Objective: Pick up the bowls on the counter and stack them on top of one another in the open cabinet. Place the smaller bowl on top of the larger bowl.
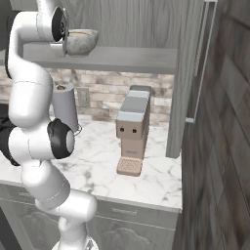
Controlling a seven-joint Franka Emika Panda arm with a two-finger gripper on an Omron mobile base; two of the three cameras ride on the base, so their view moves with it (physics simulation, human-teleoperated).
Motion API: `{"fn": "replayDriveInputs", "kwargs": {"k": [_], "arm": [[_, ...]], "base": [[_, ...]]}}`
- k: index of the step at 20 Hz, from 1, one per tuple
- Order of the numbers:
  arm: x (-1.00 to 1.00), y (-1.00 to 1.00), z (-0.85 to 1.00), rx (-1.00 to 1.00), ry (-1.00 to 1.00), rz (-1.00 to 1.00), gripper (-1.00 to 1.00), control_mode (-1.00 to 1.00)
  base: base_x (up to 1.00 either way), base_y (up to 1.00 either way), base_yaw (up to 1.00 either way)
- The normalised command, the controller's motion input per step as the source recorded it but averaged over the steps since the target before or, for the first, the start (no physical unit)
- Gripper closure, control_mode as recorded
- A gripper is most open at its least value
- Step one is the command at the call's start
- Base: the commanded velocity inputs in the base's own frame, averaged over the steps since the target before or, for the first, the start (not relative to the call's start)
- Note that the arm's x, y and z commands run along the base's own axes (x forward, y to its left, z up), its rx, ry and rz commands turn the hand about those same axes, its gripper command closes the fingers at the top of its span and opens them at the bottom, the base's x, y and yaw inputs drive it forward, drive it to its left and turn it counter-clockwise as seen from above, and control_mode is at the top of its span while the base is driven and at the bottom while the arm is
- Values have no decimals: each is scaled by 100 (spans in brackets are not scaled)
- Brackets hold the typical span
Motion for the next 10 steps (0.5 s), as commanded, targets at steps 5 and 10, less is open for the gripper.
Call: {"fn": "replayDriveInputs", "kwargs": {"k": [5,10], "arm": [[-49,0,1,0,-5,0,-100,-100],[-53,0,0,0,-7,0,-100,-100]], "base": [[0,0,0],[0,0,0]]}}
